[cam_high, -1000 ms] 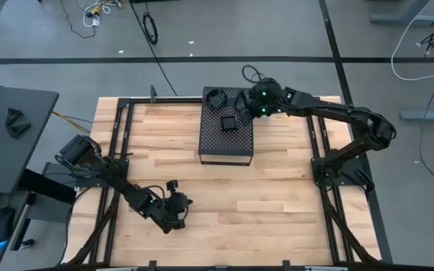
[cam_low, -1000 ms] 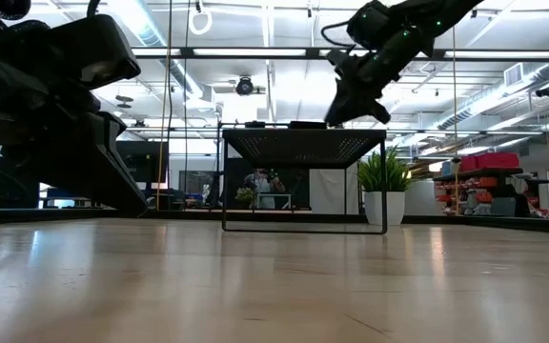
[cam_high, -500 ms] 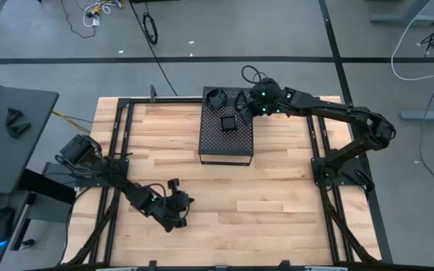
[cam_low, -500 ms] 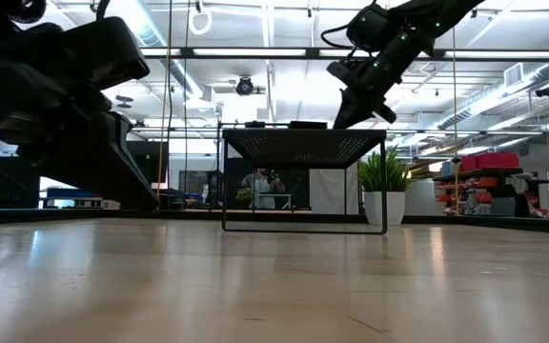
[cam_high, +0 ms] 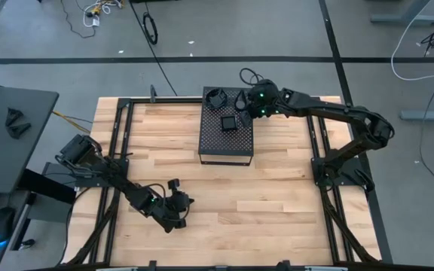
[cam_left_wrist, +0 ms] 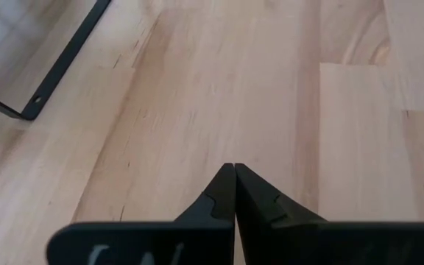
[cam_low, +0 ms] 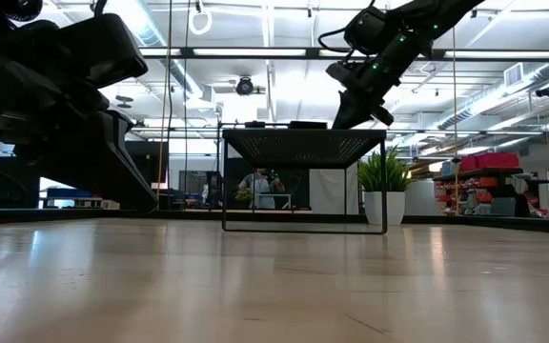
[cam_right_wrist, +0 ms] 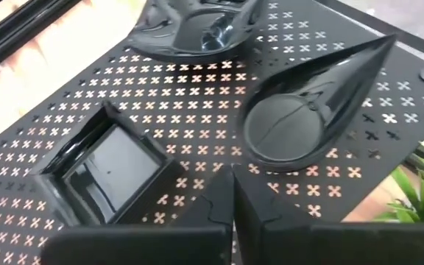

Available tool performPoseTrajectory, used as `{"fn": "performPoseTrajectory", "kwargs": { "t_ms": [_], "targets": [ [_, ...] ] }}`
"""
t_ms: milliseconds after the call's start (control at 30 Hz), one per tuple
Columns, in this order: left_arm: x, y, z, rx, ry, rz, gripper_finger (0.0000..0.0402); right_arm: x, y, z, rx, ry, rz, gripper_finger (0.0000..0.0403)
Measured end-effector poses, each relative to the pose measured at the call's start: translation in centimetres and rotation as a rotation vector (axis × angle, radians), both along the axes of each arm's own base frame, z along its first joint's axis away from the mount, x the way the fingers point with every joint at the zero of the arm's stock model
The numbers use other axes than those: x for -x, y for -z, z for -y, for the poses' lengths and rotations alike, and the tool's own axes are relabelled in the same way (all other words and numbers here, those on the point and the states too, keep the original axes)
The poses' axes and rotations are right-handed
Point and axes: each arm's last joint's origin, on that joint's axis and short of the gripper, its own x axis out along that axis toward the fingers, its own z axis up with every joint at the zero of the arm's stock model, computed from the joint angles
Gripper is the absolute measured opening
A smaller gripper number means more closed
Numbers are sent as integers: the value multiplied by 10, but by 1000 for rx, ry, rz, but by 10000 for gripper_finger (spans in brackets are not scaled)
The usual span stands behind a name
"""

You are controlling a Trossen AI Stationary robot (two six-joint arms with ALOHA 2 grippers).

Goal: Pick & Place Mini shaped plates
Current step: Return to Home Position

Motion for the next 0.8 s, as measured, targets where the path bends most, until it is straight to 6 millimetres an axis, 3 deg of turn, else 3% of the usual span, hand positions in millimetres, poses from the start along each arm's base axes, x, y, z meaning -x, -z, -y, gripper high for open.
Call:
{"fn": "performPoseTrajectory", "kwargs": {
  "t_ms": [500,633,800],
  "targets": [
    [0,0,0,2,0,2,3,-3,-4,1,79,28,13,6],
    [0,0,0,2,0,2,3,-6,-19,-21,136,-43,50,2],
    [0,0,0,20,-14,8,3,3,-51,-70,180,-189,150,4]
  ]
}}
